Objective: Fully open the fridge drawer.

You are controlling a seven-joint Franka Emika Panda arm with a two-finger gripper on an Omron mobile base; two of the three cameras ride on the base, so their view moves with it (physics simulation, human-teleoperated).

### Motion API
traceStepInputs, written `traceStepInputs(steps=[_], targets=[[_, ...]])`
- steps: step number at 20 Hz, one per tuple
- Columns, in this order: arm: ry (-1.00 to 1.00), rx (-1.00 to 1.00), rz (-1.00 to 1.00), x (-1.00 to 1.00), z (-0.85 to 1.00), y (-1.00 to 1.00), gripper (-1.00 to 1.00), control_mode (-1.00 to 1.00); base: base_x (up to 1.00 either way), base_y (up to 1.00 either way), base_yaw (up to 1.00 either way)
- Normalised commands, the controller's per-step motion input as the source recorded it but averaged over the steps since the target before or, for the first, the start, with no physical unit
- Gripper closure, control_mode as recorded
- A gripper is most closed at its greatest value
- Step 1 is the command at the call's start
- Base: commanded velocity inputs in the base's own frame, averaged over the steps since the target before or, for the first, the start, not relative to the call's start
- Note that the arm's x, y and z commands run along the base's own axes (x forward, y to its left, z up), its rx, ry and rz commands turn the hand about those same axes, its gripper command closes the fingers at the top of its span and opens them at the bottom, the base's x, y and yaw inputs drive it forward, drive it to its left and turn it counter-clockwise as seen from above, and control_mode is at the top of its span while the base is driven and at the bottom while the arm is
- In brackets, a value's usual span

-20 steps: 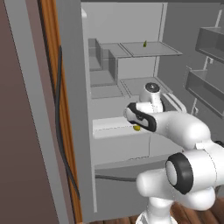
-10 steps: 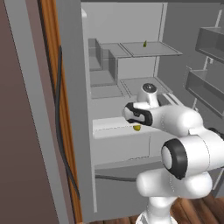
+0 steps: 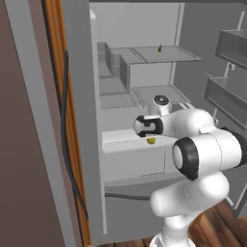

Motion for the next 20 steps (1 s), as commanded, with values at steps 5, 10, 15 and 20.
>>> traceStepInputs(steps=[5,10,15,20], targets=[[0.0,0.0,0.0,0.02,-0.31,0.0,-1.0,-1.0,0.0,0.0,0.0],[0.0,0.0,0.0,-0.01,-0.33,0.0,-1.0,-1.0,0.0,0.0,0.0],[0.0,0.0,0.0,-0.09,-0.34,-0.01,-1.0,-1.0,0.0,0.0,0.0],[0.02,0.02,0.0,-0.56,-0.37,-0.1,-1.0,-1.0,0.0,0.0,0.0]])
